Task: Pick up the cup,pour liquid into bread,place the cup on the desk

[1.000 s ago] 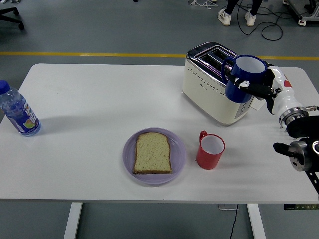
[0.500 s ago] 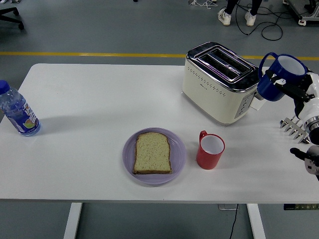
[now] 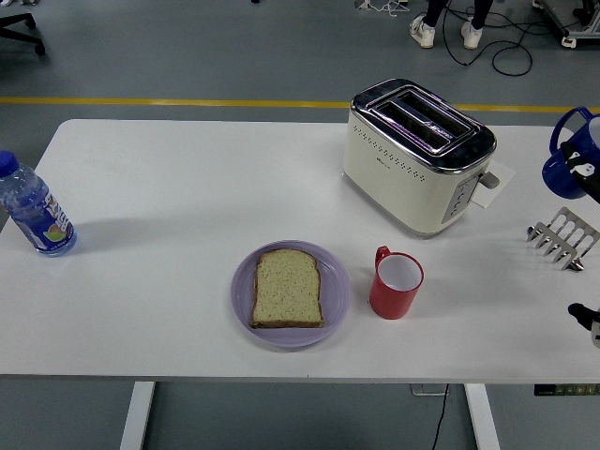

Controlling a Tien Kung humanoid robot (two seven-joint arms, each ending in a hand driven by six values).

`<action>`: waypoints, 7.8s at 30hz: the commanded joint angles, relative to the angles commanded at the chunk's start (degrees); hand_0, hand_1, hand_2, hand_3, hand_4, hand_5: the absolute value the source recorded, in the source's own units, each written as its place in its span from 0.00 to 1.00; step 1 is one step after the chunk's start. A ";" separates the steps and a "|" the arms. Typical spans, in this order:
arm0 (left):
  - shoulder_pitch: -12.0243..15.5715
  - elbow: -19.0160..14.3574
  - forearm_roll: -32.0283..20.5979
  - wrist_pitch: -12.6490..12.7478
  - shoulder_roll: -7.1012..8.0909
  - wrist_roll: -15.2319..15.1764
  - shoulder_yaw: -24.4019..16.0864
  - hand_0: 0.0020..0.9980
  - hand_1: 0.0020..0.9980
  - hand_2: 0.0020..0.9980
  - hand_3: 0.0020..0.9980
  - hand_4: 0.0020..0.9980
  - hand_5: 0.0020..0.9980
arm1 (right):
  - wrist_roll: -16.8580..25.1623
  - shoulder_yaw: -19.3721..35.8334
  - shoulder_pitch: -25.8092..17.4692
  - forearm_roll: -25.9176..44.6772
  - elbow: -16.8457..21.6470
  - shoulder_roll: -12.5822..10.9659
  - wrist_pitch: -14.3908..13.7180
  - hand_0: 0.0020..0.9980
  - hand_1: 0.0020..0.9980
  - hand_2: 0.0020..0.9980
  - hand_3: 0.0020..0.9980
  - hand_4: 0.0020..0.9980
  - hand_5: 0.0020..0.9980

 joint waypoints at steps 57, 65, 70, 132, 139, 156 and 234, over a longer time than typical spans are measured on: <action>0.25 0.04 -0.16 -0.01 -0.09 0.04 1.51 0.63 0.64 0.65 0.50 0.24 0.86 | 20.69 -8.41 -5.61 -0.90 -27.94 9.33 9.28 0.46 0.47 0.58 0.57 0.54 0.00; 0.26 0.03 -0.17 0.01 -0.15 0.03 1.65 0.63 0.64 0.65 0.50 0.24 0.87 | 21.08 -9.24 -4.52 -2.26 -29.71 9.11 9.79 0.47 0.47 0.58 0.57 0.56 0.00; 0.09 0.01 -0.07 0.01 -0.18 0.04 1.24 0.63 0.64 0.65 0.50 0.24 0.86 | 20.97 -9.20 -4.10 -3.27 -30.02 9.07 10.03 0.47 0.47 0.59 0.57 0.60 0.00; -0.14 0.00 0.37 0.02 -0.24 0.11 0.65 0.63 0.64 0.65 0.50 0.24 0.86 | 18.08 -6.87 -7.03 -12.75 -21.66 8.50 11.72 0.98 0.91 1.00 1.00 0.92 0.00; 0.07 0.01 0.44 0.00 -0.25 0.12 1.02 0.63 0.64 0.65 0.50 0.24 0.86 | 16.84 -4.89 -8.57 -16.49 -12.60 7.21 11.25 0.99 0.91 1.00 1.00 0.95 0.00; 0.40 0.04 0.24 -0.04 -0.25 0.13 1.58 0.63 0.64 0.65 0.50 0.24 0.86 | 16.66 0.80 -8.98 -9.29 -0.89 6.59 13.57 0.96 0.88 0.96 1.00 0.93 0.03; 0.59 0.00 -0.18 -0.04 -0.55 0.11 2.88 0.63 0.64 0.65 0.50 0.24 0.86 | 1.80 15.67 -9.35 34.70 -10.84 9.88 31.76 0.68 0.60 0.65 0.62 0.69 0.46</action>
